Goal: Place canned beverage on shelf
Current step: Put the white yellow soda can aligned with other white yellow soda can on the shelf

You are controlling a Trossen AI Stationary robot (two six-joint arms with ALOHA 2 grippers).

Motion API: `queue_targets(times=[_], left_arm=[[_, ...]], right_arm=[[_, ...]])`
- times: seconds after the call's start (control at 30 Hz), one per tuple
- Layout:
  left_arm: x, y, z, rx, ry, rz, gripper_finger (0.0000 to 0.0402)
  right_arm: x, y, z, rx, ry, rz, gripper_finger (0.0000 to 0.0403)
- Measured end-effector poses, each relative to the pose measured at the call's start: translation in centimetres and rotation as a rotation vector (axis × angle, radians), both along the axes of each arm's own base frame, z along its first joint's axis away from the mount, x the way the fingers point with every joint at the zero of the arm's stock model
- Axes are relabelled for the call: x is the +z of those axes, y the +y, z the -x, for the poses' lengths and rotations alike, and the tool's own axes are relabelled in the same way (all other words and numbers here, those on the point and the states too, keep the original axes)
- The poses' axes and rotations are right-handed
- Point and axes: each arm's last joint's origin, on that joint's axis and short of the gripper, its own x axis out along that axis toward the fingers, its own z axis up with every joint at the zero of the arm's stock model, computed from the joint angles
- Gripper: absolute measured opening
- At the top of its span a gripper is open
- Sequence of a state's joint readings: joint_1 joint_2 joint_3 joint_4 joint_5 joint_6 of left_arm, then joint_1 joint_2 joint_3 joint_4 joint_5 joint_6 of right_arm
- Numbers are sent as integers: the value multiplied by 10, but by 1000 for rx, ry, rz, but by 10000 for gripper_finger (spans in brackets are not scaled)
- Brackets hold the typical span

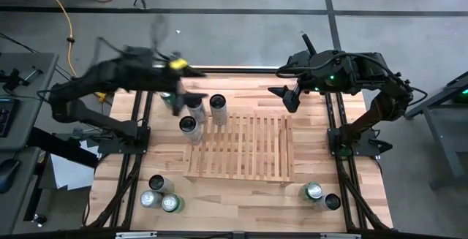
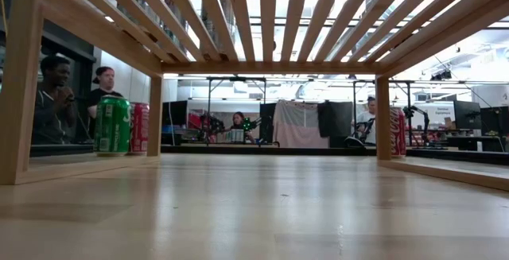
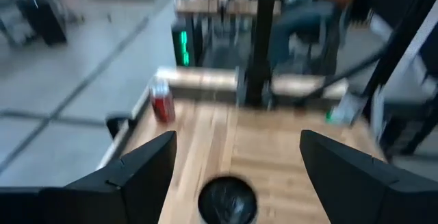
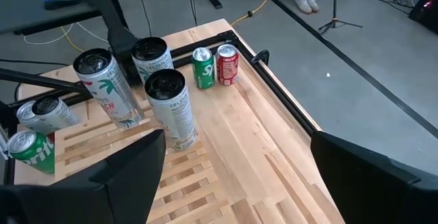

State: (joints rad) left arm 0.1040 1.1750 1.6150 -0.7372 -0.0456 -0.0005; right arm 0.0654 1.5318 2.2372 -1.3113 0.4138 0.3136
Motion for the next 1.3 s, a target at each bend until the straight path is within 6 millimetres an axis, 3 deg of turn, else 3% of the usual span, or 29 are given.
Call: queue_targets(times=[0.2,0.3,0.47,0.7,0.87,1.13,1.3], left_arm=[[43,-7,65,18,-223,22,301],[49,-8,89,75,-276,40,301],[43,-8,111,146,-247,138,301],[8,-17,121,196,80,482,301],[2,-31,118,101,189,665,301],[-4,-62,102,68,288,737,300],[-22,-94,92,138,451,722,300]], right_arm=[[0,-1,0,-24,-1,17,350],[0,-1,0,-25,-1,18,350],[0,-1,0,-25,-1,18,350],[0,-1,0,-25,-1,18,350],[0,-1,0,-20,2,23,350],[-2,-1,2,-23,25,27,350],[-3,-3,4,-83,52,66,350]])
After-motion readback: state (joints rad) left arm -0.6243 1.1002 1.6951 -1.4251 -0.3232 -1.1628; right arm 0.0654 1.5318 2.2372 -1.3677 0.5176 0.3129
